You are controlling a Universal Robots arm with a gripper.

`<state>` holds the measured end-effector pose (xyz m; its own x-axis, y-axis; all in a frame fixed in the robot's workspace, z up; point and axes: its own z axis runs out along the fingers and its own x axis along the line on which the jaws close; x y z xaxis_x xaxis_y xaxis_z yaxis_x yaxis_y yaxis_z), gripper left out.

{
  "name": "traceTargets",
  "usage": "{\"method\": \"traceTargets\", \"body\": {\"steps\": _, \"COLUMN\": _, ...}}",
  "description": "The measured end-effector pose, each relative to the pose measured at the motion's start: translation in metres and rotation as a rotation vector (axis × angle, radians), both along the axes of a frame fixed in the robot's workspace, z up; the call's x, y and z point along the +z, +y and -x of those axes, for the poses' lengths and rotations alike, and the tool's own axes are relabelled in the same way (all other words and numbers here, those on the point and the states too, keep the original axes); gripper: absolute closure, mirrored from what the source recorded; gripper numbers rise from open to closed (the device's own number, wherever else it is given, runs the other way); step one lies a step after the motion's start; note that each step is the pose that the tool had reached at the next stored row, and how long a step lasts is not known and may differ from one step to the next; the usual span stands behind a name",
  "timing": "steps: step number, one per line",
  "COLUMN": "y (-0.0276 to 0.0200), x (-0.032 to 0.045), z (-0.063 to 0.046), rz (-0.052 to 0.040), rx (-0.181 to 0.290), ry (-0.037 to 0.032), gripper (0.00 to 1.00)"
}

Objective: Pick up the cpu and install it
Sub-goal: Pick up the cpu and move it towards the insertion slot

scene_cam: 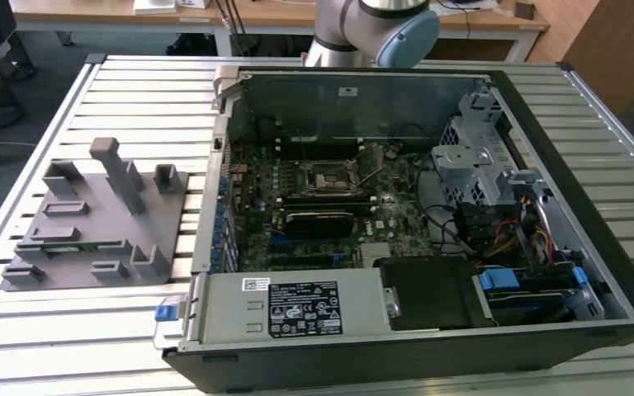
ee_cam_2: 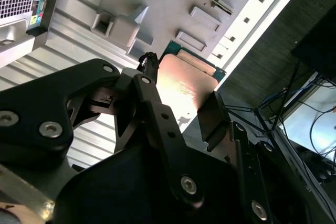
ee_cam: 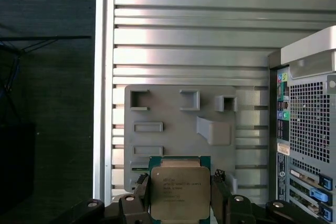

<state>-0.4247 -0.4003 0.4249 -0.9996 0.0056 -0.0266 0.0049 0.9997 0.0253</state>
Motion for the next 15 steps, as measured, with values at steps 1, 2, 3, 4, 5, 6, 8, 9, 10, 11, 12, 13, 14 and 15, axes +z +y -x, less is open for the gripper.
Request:
{"method": "traceTargets", "body": {"steps": 1, "y": 0.0000, "x": -0.0001, "z": -0.001, "rz": 0.0000, "rx": 0.000, "ry": 0.0000, "gripper": 0.45}}
{"method": "traceTargets", "body": {"steps": 2, "y": 0.0000, "x": -0.0002, "z": -0.001, "rz": -0.0001, "rx": 0.000, "ry": -0.0001, "gripper": 0.45}}
{"method": "traceTargets", "body": {"steps": 3, "y": 0.0000, "x": -0.0002, "z": -0.002, "rz": -0.0001, "rx": 0.000, "ry": -0.0001, "gripper": 0.45}}
{"method": "traceTargets", "body": {"steps": 4, "y": 0.0000, "x": -0.0002, "z": -0.003, "rz": 0.0000, "rx": 0.000, "ry": 0.0000, "gripper": 0.45}}
{"method": "traceTargets", "body": {"steps": 5, "y": 0.0000, "x": -0.0003, "z": -0.004, "rz": 0.0000, "rx": 0.000, "ry": 0.0000, "gripper": 0.45}}
{"method": "traceTargets", "body": {"steps": 6, "y": 0.0000, "x": -0.0003, "z": -0.005, "rz": 0.0000, "rx": 0.000, "ry": 0.0001, "gripper": 0.45}}
{"method": "traceTargets", "body": {"steps": 8, "y": 0.0000, "x": -0.0004, "z": -0.008, "rz": 0.0000, "rx": 0.000, "ry": 0.0000, "gripper": 0.45}}
{"method": "traceTargets", "body": {"steps": 9, "y": 0.0000, "x": -0.0005, "z": -0.009, "rz": 0.0000, "rx": 0.000, "ry": 0.0000, "gripper": 0.45}}
{"method": "traceTargets", "body": {"steps": 10, "y": 0.0000, "x": -0.0006, "z": -0.010, "rz": 0.0000, "rx": 0.000, "ry": -0.0001, "gripper": 0.45}}
{"method": "traceTargets", "body": {"steps": 11, "y": 0.0000, "x": -0.0006, "z": -0.011, "rz": 0.0000, "rx": 0.000, "ry": -0.0001, "gripper": 0.45}}
{"method": "traceTargets", "body": {"steps": 12, "y": 0.0000, "x": -0.0006, "z": -0.013, "rz": 0.0000, "rx": 0.000, "ry": 0.0000, "gripper": 0.45}}
{"method": "traceTargets", "body": {"steps": 13, "y": 0.0000, "x": -0.0007, "z": -0.014, "rz": 0.0000, "rx": 0.000, "ry": -0.0001, "gripper": 0.45}}
{"method": "traceTargets", "body": {"steps": 14, "y": 0.0000, "x": -0.0007, "z": -0.015, "rz": 0.0000, "rx": 0.000, "ry": -0.0001, "gripper": 0.45}}
{"method": "traceTargets", "body": {"steps": 15, "y": 0.0000, "x": -0.0008, "z": -0.017, "rz": -0.0001, "rx": 0.000, "ry": -0.0001, "gripper": 0.45}}
